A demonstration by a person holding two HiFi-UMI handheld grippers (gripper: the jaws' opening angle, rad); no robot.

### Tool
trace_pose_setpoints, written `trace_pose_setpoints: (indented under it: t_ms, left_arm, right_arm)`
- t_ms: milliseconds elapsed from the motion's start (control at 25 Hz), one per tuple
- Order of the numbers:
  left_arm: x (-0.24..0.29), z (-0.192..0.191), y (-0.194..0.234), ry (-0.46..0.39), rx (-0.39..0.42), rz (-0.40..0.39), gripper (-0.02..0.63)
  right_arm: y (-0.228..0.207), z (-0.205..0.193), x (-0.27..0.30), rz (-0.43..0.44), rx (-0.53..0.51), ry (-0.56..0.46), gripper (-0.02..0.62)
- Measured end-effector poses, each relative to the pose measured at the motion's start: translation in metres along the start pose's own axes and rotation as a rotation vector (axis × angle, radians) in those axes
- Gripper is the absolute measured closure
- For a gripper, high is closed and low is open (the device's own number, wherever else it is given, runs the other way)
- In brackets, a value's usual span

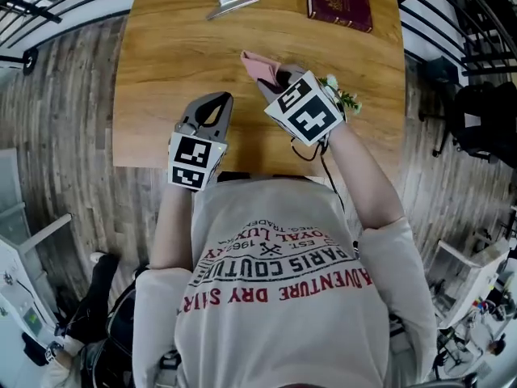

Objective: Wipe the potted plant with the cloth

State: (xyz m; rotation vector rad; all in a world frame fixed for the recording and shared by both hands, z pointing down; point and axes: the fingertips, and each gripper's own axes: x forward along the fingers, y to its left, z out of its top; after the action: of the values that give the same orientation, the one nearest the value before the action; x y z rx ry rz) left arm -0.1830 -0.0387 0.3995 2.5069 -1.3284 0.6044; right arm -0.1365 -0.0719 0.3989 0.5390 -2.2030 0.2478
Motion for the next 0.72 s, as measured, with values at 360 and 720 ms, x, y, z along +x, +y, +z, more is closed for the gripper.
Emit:
trace_pose_setpoints:
  t_ms: [360, 720]
  left_arm:
    - [-0.023, -0.05, 0.039, 0.062, -0.014, -0.088, 0.589]
    - [-0.013, -0.082, 0.017, 0.137, 0.002, -0.204, 0.589]
  right_arm:
    - [0.012, -0.049, 0.05, -0.197, 0.283, 0.019, 0.56]
    - [-0.002, -0.133, 0.073, -0.394, 0.575, 0.049, 0.558]
